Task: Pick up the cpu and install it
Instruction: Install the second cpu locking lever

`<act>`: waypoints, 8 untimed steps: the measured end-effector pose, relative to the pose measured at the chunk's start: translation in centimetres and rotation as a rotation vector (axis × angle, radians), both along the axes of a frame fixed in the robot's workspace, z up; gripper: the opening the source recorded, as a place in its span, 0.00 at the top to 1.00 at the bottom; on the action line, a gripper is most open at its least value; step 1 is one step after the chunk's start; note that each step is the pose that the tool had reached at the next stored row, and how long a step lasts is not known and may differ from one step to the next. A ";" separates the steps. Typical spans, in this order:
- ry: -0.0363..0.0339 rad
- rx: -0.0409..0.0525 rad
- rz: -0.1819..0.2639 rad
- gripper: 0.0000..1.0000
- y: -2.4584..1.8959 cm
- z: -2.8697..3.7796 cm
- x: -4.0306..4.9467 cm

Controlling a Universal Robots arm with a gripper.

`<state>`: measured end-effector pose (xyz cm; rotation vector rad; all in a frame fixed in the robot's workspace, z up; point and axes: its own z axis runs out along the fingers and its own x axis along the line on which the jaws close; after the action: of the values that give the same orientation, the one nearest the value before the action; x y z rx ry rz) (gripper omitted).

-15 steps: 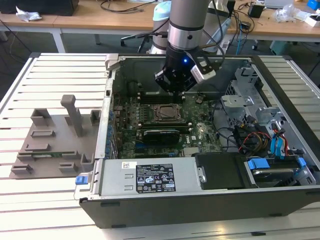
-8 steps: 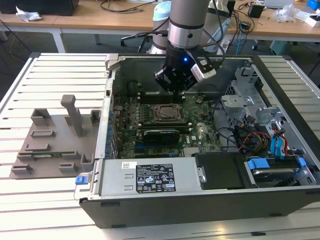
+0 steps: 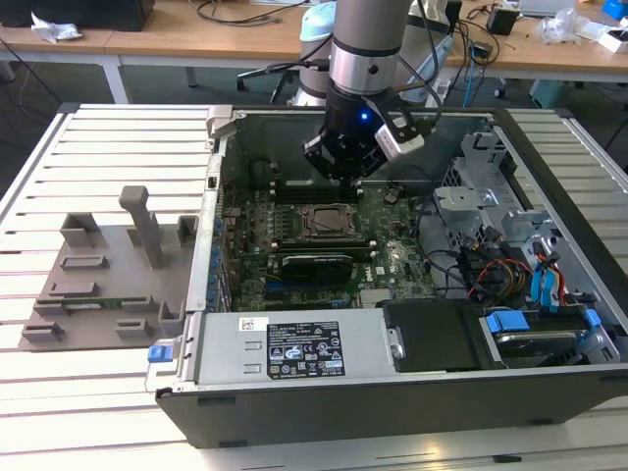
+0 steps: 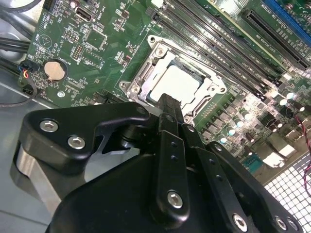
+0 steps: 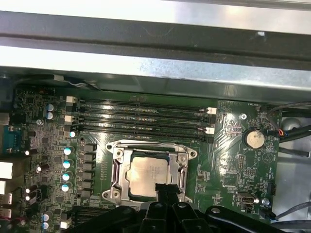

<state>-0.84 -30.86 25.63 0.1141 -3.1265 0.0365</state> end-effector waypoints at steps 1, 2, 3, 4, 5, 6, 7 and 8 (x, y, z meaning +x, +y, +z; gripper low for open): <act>0.0001 0.0000 0.000 0.89 -0.06 0.00 0.00; 0.0000 0.0000 0.000 0.89 -0.20 0.00 0.00; 0.0000 0.0001 0.000 0.89 -0.36 0.00 0.00; 0.0000 0.0001 0.000 0.89 -0.50 0.00 0.00; 0.0000 0.0001 0.000 0.89 -0.70 -0.01 0.00; 0.0000 0.0000 0.000 0.89 -0.88 -0.01 0.00; 0.0000 0.0001 0.000 0.89 -1.01 -0.01 0.00; 0.0000 0.0001 0.000 0.89 -1.12 -0.02 0.00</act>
<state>-0.84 -31.98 25.62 0.1141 -3.1265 0.0363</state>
